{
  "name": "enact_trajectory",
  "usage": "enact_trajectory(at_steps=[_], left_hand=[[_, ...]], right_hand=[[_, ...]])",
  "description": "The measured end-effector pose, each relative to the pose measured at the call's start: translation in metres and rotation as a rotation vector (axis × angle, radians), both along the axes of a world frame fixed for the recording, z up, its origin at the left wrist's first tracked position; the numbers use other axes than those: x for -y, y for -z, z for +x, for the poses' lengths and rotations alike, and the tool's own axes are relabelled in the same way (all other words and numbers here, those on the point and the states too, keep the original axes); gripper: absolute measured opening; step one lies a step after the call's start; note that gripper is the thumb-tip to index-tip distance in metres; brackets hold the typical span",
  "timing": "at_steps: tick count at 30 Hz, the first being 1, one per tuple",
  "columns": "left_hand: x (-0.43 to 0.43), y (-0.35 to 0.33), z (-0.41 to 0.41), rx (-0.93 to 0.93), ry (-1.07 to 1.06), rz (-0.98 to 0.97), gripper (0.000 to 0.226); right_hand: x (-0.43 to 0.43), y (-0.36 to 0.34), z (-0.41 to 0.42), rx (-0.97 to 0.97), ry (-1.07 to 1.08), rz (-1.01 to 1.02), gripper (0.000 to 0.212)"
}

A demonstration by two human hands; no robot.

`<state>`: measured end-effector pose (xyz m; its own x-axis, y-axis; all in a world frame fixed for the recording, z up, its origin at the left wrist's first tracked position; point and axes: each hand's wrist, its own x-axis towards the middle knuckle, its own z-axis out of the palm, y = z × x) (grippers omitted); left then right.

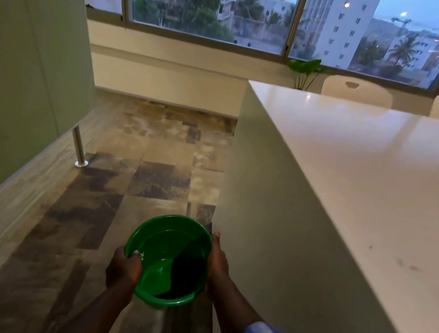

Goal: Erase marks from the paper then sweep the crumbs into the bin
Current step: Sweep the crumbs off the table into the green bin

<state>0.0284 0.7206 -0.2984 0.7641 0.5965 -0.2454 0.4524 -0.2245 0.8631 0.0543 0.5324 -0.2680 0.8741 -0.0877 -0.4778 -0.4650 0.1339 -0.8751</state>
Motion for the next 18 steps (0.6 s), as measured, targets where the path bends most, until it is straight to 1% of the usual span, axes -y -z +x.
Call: enact_trajectory(at_steps=[4,6,10,12,14,16,18], left_hand=[[-0.002,-0.072,-0.011,0.03,0.078,0.044,0.037],[-0.002,-0.108,-0.017,0.051,0.135,0.07,0.036],[0.001,-0.168,-0.031,0.096,0.236,0.15,0.037],[0.003,-0.19,-0.036,0.096,0.285,0.217,0.047],[0.009,-0.21,-0.041,0.103,0.339,0.255,0.053],[0.015,-0.225,-0.045,0.124,0.363,0.288,0.056],[0.021,-0.24,-0.05,0.141,0.371,0.315,0.057]], right_hand=[[0.005,-0.076,-0.011,-0.022,0.018,0.028,0.066],[0.012,-0.113,-0.016,-0.04,0.039,0.017,0.068],[0.03,-0.172,-0.034,-0.047,-0.005,-0.016,0.069],[0.038,-0.189,-0.039,-0.01,-0.036,-0.188,0.075],[0.045,-0.207,-0.048,0.041,-0.054,-0.404,0.076],[0.048,-0.22,-0.058,0.088,-0.052,-0.525,0.069],[0.051,-0.236,-0.07,0.128,-0.093,-0.645,0.07]])
